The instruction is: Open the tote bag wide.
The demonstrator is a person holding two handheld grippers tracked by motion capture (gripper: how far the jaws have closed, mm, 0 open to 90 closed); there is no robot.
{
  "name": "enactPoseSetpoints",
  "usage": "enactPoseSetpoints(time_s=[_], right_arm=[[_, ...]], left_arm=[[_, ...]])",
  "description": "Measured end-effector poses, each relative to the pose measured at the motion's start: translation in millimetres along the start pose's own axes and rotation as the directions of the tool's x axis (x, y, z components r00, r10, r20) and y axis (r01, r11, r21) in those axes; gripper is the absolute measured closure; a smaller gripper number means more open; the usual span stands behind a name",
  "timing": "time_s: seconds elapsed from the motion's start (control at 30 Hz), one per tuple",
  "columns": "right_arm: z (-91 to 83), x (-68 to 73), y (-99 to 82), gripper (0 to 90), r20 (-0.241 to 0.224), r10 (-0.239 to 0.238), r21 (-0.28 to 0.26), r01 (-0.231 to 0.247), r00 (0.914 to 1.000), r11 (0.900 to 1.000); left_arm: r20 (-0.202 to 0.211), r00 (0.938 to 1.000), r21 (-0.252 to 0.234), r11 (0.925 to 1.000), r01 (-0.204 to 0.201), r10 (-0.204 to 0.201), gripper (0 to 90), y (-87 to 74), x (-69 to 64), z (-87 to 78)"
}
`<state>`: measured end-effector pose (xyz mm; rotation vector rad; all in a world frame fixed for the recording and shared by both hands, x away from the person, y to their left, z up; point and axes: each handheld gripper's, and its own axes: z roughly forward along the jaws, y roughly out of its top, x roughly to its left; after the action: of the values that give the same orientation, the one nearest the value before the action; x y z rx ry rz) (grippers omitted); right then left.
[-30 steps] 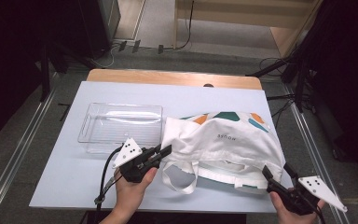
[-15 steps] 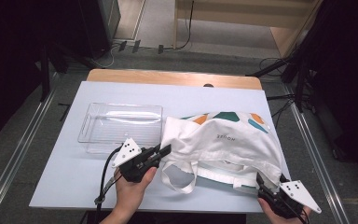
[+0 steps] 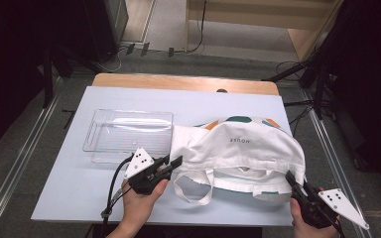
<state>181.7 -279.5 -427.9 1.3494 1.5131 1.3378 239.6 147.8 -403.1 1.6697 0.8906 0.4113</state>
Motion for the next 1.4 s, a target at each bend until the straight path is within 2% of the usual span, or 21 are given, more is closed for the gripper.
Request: enactPoseSetpoints(time_s=[0.07,0.23,0.33,0.43,0.53,0.63,0.7,0.73,0.8,0.83,0.87,0.9,0.93,1.0,1.07,1.13,1.17,1.2,1.27,1.33,1.4], right_arm=[[2.0,1.6,3.8,78.6,0.01,-0.009,-0.008,0.009,0.9999,0.9999],[5.1,2.4,4.8,79.3,0.039,0.006,-0.013,-0.005,0.9992,0.9999],[5.7,2.2,5.1,79.5,0.043,0.013,-0.014,-0.012,0.999,0.9998],[7.2,4.2,6.6,79.6,0.046,0.017,-0.018,-0.016,0.9988,0.9997],[8.0,5.6,7.3,79.5,0.05,0.015,-0.021,-0.014,0.9986,0.9997],[7.6,4.4,7.5,79.5,0.053,0.015,-0.025,-0.013,0.9985,0.9996],[6.9,3.0,7.9,79.6,0.056,0.025,-0.026,-0.023,0.9981,0.9994],[6.7,1.9,8.0,79.6,0.059,0.026,-0.027,-0.024,0.9979,0.9993],[7.3,-0.1,7.6,79.6,0.056,0.028,-0.028,-0.027,0.9981,0.9993],[7.7,-0.5,7.2,79.5,0.054,0.028,-0.026,-0.026,0.9982,0.9993],[8.2,-0.5,6.6,79.5,0.049,0.031,-0.026,-0.03,0.9983,0.9992],[8.2,-0.5,6.6,79.5,0.049,0.031,-0.026,-0.03,0.9983,0.9992],[8.1,-0.4,6.6,79.5,0.045,0.028,-0.027,-0.026,0.9986,0.9993],[7.8,0.1,6.8,79.5,0.039,0.029,-0.026,-0.028,0.9988,0.9993],[8.1,1.1,5.9,79.6,0.029,0.039,-0.021,-0.038,0.9988,0.9991],[10.8,4.9,4.3,79.7,-0.001,0.036,-0.005,-0.036,0.9993,0.9993],[10.8,4.9,4.3,79.7,-0.001,0.036,-0.005,-0.036,0.9993,0.9993],[12.4,7.5,3.9,79.6,-0.013,0.023,0.008,-0.023,0.9996,0.9997],[16.4,11.8,2.9,77.4,0.021,-0.02,0.048,0.019,0.9996,0.9987],[16.5,9.3,0.0,66.0,0.059,-0.004,0.055,0.0,0.9982,0.9985],[12.2,4.6,-1.2,53.6,0.063,0.021,0.048,-0.024,0.9978,0.9986]], left_arm=[[-0.011,0.9999,-0.008,0.9999,-0.006,0.006,62.6,0.6,-0.6,-1.1],[-0.08,0.9959,-0.049,0.9978,-0.045,0.041,43.3,5.5,-3.5,-10.2],[-0.101,0.9934,-0.061,0.9963,-0.06,0.054,40.1,8.0,-6.3,-15.6],[-0.085,0.9901,-0.024,0.9932,-0.114,0.112,39.9,3.3,-17.7,-13.5],[-0.137,0.9781,0.031,0.9877,-0.154,0.156,35.9,-7.8,-27.3,-6.4],[-0.17,0.9702,0.064,0.9844,-0.164,0.173,30.4,-16.2,-30.3,-2.0],[-0.206,0.9615,0.092,0.9818,-0.166,0.182,26.6,-20.0,-31.5,1.9],[-0.211,0.9598,0.105,0.9805,-0.166,0.185,25.7,-21.2,-30.9,3.4],[-0.22,0.9538,0.127,0.9753,-0.181,0.205,26.8,-23.9,-31.5,5.8],[-0.22,0.9518,0.124,0.974,-0.19,0.214,30.5,-25.4,-32.1,6.5],[-0.219,0.9516,0.126,0.9733,-0.192,0.216,44.4,-26.6,-32.9,7.8],[-0.219,0.9502,0.135,0.9713,-0.195,0.222,44.4,-28.2,-33.8,9.6],[-0.215,0.9493,0.139,0.9694,-0.203,0.229,48.4,-30.1,-34.2,10.2],[-0.17,0.9628,0.131,0.9732,-0.189,0.21,69.3,-30.8,-33.0,9.3],[-0.116,0.9779,0.123,0.9794,-0.16,0.174,76.9,-30.2,-32.7,9.2],[-0.026,0.9914,0.121,0.9849,-0.124,0.128,79.2,-29.9,-32.7,12.3],[0.002,0.9931,0.128,0.985,-0.116,0.117,79.2,-30.2,-33.3,14.5],[0.006,0.9926,0.133,0.9837,-0.121,0.121,79.2,-30.9,-34.2,16.2],[0.009,0.9936,0.133,0.9847,-0.113,0.112,78.4,-31.7,-33.0,16.7],[0.014,0.994,0.129,0.9856,-0.11,0.109,77.9,-30.8,-31.2,14.6],[0.014,0.9951,0.123,0.9874,-0.099,0.098,78.3,-28.8,-28.3,12.6]])
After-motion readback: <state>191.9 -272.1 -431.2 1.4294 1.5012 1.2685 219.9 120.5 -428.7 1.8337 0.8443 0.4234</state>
